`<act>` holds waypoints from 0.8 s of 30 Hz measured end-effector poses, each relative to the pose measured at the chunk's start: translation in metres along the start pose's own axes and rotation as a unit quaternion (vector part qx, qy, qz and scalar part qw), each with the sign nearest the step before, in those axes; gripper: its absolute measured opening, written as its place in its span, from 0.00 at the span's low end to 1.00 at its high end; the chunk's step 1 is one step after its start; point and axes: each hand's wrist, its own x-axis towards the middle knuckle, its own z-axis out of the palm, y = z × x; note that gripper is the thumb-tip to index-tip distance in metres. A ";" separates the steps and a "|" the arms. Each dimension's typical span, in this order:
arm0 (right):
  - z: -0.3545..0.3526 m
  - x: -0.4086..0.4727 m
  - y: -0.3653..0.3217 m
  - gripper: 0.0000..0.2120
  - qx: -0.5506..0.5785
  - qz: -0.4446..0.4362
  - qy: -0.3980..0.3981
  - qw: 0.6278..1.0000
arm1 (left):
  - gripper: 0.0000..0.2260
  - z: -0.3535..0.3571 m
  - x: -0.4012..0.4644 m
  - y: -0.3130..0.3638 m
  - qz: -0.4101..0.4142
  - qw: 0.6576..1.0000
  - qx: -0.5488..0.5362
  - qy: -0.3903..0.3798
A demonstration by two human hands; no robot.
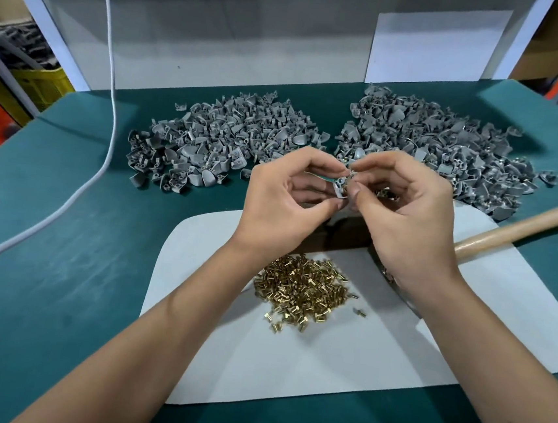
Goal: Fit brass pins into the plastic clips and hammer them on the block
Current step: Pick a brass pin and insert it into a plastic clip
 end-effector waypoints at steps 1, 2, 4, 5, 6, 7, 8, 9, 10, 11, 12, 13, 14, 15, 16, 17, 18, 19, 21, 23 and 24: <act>0.000 0.000 0.000 0.12 0.003 0.006 0.001 1.000 | 0.16 0.000 0.000 0.000 -0.001 1.000 0.000 0.002; 0.000 0.000 0.001 0.12 0.005 0.012 0.001 1.000 | 0.16 0.000 0.000 0.000 -0.001 1.000 0.001 0.003; 0.000 0.000 0.001 0.13 0.004 0.018 0.000 1.000 | 0.16 -0.001 0.000 -0.001 -0.001 1.000 0.004 0.003; 0.000 -0.001 0.001 0.13 0.002 0.020 -0.002 1.000 | 0.16 -0.001 0.000 -0.001 -0.002 1.000 0.005 0.003; -0.001 0.000 0.001 0.14 0.002 0.023 -0.006 1.000 | 0.16 -0.001 0.000 -0.001 -0.004 1.000 0.006 0.004; -0.001 0.000 0.001 0.14 0.003 0.025 -0.011 1.000 | 0.16 -0.001 0.000 -0.002 -0.005 1.000 0.007 0.004; -0.001 0.000 0.001 0.14 0.003 0.028 -0.016 0.999 | 0.17 -0.001 0.000 -0.002 -0.007 1.000 0.007 0.004; -0.002 0.000 0.001 0.14 0.003 0.030 -0.019 0.999 | 0.17 -0.001 0.000 -0.002 -0.008 1.000 0.008 0.004; -0.002 0.000 0.000 0.14 0.002 0.031 -0.022 0.999 | 0.17 -0.002 0.000 -0.001 -0.009 1.000 0.011 0.005; -0.002 0.000 0.000 0.14 -0.003 0.031 -0.025 0.999 | 0.17 -0.002 0.000 -0.001 -0.009 1.000 0.016 0.006; -0.002 0.000 0.000 0.13 -0.010 0.028 -0.031 0.999 | 0.16 -0.002 0.000 -0.001 -0.007 1.000 0.021 0.007; -0.003 0.001 -0.001 0.13 -0.019 0.024 -0.038 0.999 | 0.15 -0.003 0.000 -0.001 -0.005 1.000 0.027 0.006; -0.003 0.001 -0.001 0.13 -0.028 0.018 -0.043 0.998 | 0.15 -0.003 0.000 0.000 -0.002 0.999 0.035 0.005; -0.004 0.001 -0.002 0.13 -0.035 0.013 -0.047 0.998 | 0.14 -0.003 0.000 0.001 0.002 0.999 0.043 0.003; -0.004 0.000 -0.002 0.13 -0.041 0.007 -0.050 0.998 | 0.13 -0.003 0.000 0.001 0.004 0.999 0.052 0.003; -0.005 0.000 -0.002 0.13 -0.047 0.002 -0.052 0.998 | 0.13 -0.002 0.000 0.002 0.007 0.998 0.061 0.002; -0.005 0.000 -0.002 0.14 -0.054 -0.003 -0.055 0.997 | 0.12 -0.002 0.000 0.002 0.010 0.998 0.069 0.001; -0.005 -0.001 -0.002 0.14 -0.061 -0.006 -0.058 0.996 | 0.12 -0.001 0.000 0.002 0.012 0.997 0.075 0.001; -0.005 -0.002 -0.002 0.14 -0.068 -0.010 -0.062 0.996 | 0.12 0.000 0.000 0.002 0.014 0.997 0.079 0.001; -0.005 -0.003 -0.001 0.13 -0.072 -0.016 -0.063 0.995 | 0.12 0.001 0.000 0.002 0.018 0.996 0.085 0.003; -0.005 -0.003 -0.001 0.13 -0.074 -0.023 -0.062 0.995 | 0.12 0.002 0.000 0.001 0.021 0.995 0.093 0.005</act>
